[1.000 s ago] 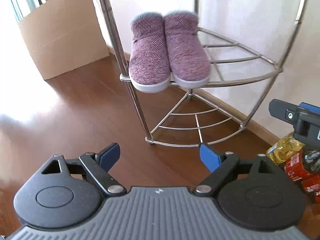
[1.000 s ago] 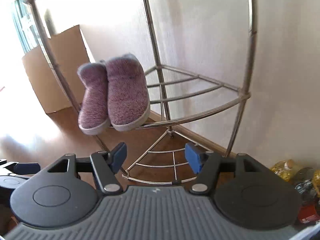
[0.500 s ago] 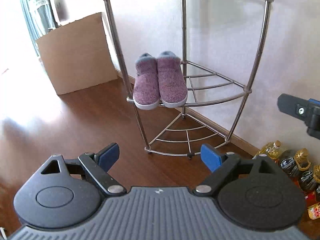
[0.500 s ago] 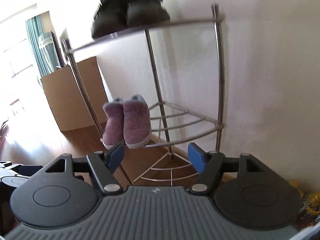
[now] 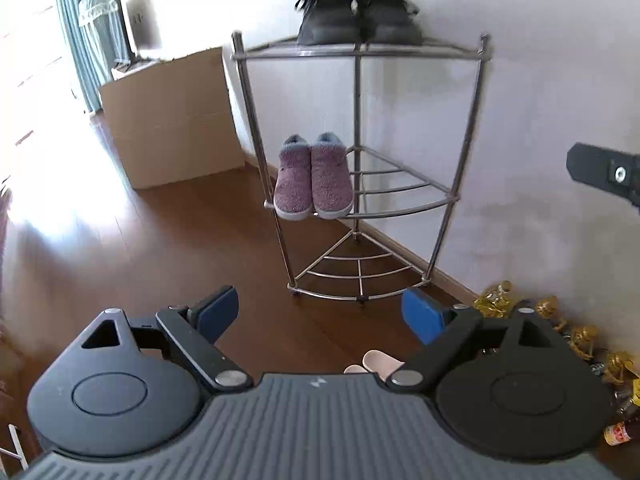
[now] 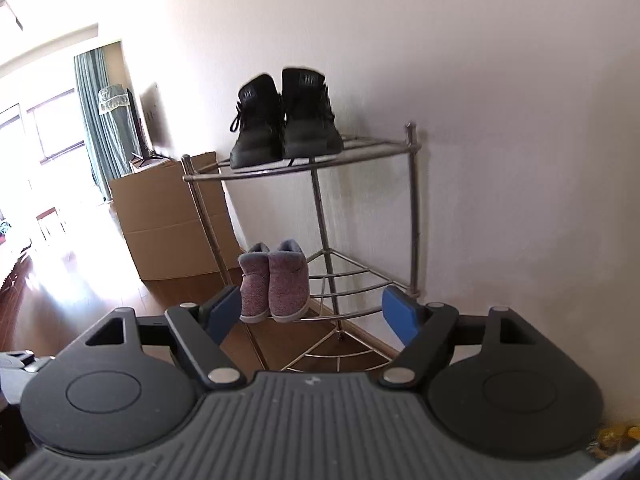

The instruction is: Organize scattered shoes

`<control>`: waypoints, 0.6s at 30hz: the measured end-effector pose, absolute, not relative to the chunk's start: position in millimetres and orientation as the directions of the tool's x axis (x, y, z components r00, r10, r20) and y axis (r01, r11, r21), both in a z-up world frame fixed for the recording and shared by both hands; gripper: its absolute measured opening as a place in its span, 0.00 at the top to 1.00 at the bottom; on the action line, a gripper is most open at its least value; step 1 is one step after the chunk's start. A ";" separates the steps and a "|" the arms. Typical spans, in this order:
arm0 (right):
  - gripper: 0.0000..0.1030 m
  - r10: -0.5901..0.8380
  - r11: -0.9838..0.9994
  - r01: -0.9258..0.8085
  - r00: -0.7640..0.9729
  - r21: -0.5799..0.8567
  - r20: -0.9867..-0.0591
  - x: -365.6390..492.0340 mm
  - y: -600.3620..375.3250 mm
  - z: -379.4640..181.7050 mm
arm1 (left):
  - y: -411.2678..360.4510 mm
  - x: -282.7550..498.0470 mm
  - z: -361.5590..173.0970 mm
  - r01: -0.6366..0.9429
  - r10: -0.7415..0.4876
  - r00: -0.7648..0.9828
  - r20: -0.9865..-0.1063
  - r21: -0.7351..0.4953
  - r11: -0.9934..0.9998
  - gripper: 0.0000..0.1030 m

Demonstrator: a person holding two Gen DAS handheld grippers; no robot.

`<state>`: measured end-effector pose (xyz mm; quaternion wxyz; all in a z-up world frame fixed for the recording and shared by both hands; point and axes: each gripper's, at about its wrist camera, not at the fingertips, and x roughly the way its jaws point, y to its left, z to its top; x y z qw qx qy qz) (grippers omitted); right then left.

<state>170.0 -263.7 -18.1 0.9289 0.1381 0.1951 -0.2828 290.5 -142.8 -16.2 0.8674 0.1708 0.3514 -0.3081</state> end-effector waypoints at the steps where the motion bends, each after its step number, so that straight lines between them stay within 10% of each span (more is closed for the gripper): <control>1: 0.27 -0.473 0.804 0.578 0.764 0.141 -0.438 163.1 -260.1 -12.3 | -139.6 284.2 -7.0 0.655 -0.418 0.567 -0.710 0.081 0.751 0.12; 18: 0.20 -0.503 0.807 0.582 0.766 0.100 -0.401 137.9 -241.3 84.4 | -146.4 303.2 78.2 0.692 -0.461 0.564 -0.685 0.087 0.716 0.09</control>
